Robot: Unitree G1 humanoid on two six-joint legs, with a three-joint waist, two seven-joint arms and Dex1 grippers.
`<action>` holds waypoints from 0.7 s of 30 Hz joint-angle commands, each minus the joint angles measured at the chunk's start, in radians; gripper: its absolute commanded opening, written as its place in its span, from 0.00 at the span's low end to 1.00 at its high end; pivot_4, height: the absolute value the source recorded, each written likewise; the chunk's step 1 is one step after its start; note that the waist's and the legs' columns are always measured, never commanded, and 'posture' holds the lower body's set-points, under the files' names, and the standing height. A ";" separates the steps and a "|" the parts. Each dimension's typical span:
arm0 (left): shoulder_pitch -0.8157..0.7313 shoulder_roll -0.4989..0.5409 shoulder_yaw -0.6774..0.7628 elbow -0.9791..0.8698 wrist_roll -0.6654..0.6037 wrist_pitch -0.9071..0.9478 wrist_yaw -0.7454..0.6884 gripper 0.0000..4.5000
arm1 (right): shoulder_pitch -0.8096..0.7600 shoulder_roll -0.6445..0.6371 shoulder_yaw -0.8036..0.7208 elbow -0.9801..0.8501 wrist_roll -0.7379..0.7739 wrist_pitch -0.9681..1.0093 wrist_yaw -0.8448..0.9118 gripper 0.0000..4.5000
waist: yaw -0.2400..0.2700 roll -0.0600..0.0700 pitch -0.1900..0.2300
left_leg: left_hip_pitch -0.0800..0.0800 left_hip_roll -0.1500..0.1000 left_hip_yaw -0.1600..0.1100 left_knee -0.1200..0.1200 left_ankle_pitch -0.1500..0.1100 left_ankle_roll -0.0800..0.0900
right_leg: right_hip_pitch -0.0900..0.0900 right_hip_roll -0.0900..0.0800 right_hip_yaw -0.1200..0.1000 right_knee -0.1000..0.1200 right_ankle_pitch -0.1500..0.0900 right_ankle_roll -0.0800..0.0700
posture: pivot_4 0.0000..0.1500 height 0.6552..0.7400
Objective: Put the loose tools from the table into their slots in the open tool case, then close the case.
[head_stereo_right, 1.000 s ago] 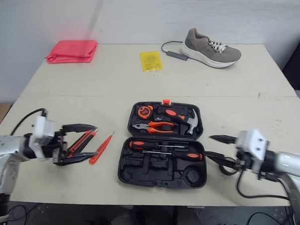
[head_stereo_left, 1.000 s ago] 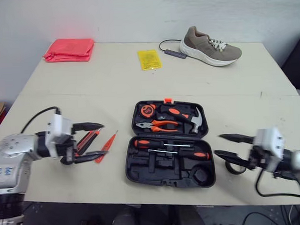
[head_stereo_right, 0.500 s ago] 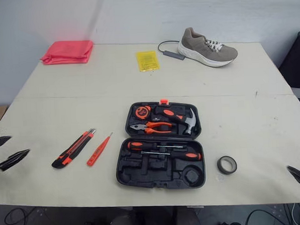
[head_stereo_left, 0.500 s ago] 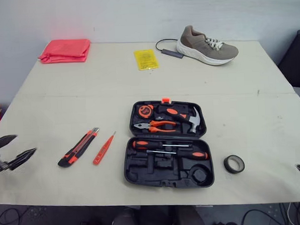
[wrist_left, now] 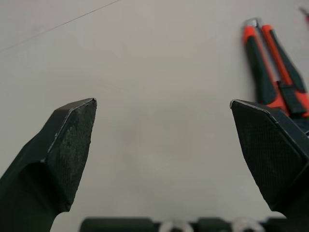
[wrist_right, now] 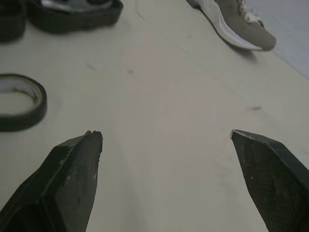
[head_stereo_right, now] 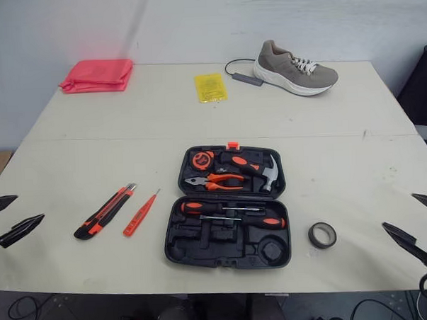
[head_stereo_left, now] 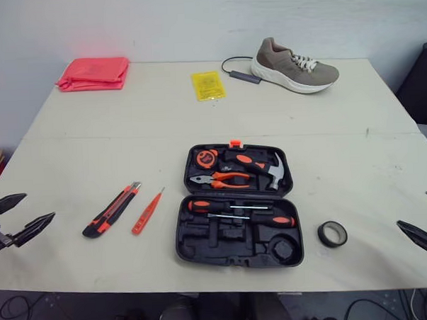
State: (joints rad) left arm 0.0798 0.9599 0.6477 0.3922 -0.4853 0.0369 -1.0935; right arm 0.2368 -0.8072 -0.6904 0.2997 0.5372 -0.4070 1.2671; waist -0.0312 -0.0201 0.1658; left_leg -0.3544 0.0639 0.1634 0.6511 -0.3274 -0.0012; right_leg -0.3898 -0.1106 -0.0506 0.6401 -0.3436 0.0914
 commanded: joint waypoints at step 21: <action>0.263 -0.313 -0.234 -1.062 -0.078 0.627 0.557 1.00 | -0.099 0.173 0.367 -0.657 0.130 0.205 -0.096 0.99 | 0.005 -0.001 -0.001 | 0.000 0.000 -0.001 0.001 0.000 0.000 | 0.003 0.002 0.000 -0.003 0.000 0.000 | 1.00 1.00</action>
State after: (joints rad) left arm 0.3368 0.6515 0.4374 -0.6035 -0.5792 0.6571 -0.5674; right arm 0.1382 -0.6383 -0.3226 -0.3241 0.6494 -0.1968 1.1670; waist -0.0266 -0.0214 0.1652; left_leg -0.3534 0.0634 0.1619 0.6521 -0.3276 -0.0005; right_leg -0.3850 -0.1089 -0.0502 0.6362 -0.3436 0.0914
